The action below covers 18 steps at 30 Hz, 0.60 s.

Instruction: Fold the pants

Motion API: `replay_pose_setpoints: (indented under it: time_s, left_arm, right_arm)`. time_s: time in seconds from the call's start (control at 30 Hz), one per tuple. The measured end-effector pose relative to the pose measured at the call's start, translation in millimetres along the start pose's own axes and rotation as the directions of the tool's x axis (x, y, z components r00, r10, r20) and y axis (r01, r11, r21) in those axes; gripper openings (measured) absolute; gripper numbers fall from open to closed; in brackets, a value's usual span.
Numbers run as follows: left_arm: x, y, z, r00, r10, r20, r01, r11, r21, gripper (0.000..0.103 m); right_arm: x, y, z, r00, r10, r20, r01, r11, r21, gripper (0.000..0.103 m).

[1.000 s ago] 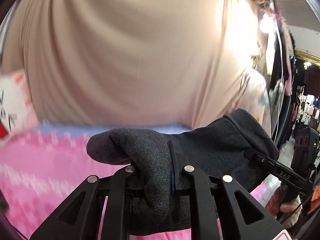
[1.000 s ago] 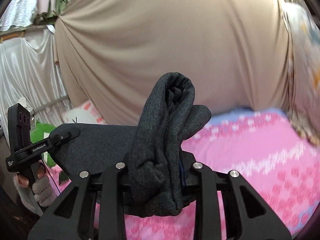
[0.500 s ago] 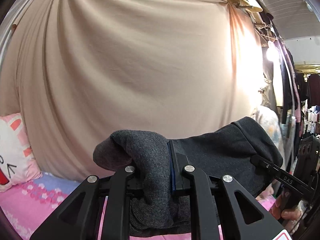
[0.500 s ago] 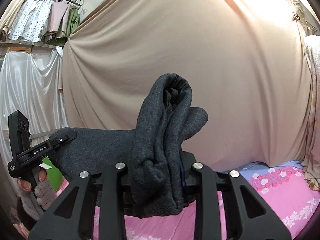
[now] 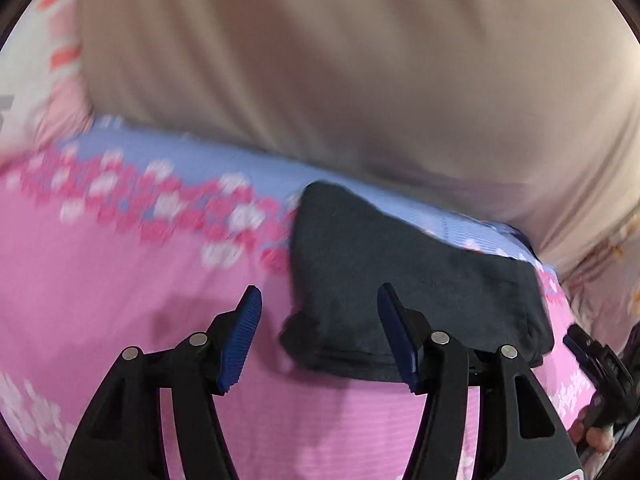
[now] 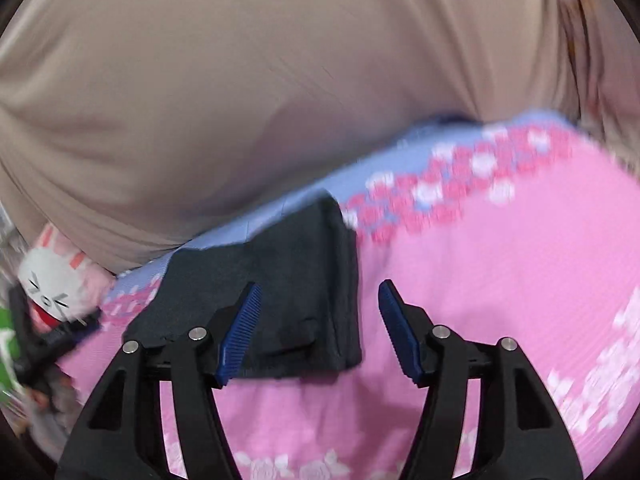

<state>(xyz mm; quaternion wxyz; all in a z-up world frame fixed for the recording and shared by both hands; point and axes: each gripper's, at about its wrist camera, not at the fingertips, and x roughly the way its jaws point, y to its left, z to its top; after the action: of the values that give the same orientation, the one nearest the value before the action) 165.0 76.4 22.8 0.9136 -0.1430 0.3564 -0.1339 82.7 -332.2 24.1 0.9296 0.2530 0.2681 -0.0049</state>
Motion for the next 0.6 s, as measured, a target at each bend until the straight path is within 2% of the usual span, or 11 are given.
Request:
replay_pose_setpoints:
  time_s: [0.03,0.1,0.17,0.27,0.3,0.33,0.37,0.4,0.47,0.53,0.6]
  left_arm:
    - [3,5,0,1.0,-0.014,-0.017,0.013,0.999,-0.034,0.06]
    - [10,12,3,0.998,-0.038,-0.051,0.034,0.995,-0.091,0.069]
    - [23,17,2,0.994,-0.067,-0.089,0.053,0.988,-0.145,0.075]
    - [50,20,-7,0.981,-0.094,-0.168,0.058,0.976,-0.208,0.075]
    - [53,16,-10,0.982,-0.106,-0.157,0.07,0.974,-0.217,0.075]
    - [52,12,-9,0.986,-0.104,-0.129,0.078,0.978,-0.195,0.073]
    - [56,7,-9,0.983,-0.115,-0.145,0.09,0.981,-0.172,0.049]
    - [65,4,-10,0.978,-0.114,-0.175,0.087,0.984,-0.158,0.022]
    - [64,3,-11,0.975,-0.134,-0.178,0.103,0.98,-0.173,0.016]
    - [44,2,-9,0.976,-0.158,-0.149,0.13,0.974,-0.184,0.012]
    - [17,3,-9,0.97,-0.194,-0.143,0.163,0.965,-0.207,0.011]
  right_arm:
    - [2,5,2,1.0,0.001,-0.011,-0.001,1.0,-0.014,0.06]
    - [9,12,1,1.0,-0.008,-0.024,0.007,0.999,-0.033,0.07]
    - [25,15,-1,0.997,-0.034,-0.063,0.032,0.999,-0.028,0.073]
    - [54,8,-8,0.986,-0.057,-0.158,0.061,0.998,0.02,0.077]
    - [63,5,-12,0.981,-0.045,-0.189,0.053,0.998,0.038,0.077]
    - [73,4,-16,0.972,-0.027,-0.232,0.039,0.998,0.047,0.071]
    - [76,8,-15,0.972,-0.053,-0.229,0.059,0.998,0.015,0.06]
    - [77,15,-14,0.971,-0.051,-0.235,0.049,0.999,-0.015,0.043]
    - [76,25,-6,0.969,-0.023,-0.247,0.017,0.999,-0.027,0.032]
    - [66,28,1,0.97,0.025,-0.241,-0.026,1.0,-0.002,0.03]
    - [50,26,7,0.97,0.08,-0.231,-0.076,0.997,0.025,0.03]
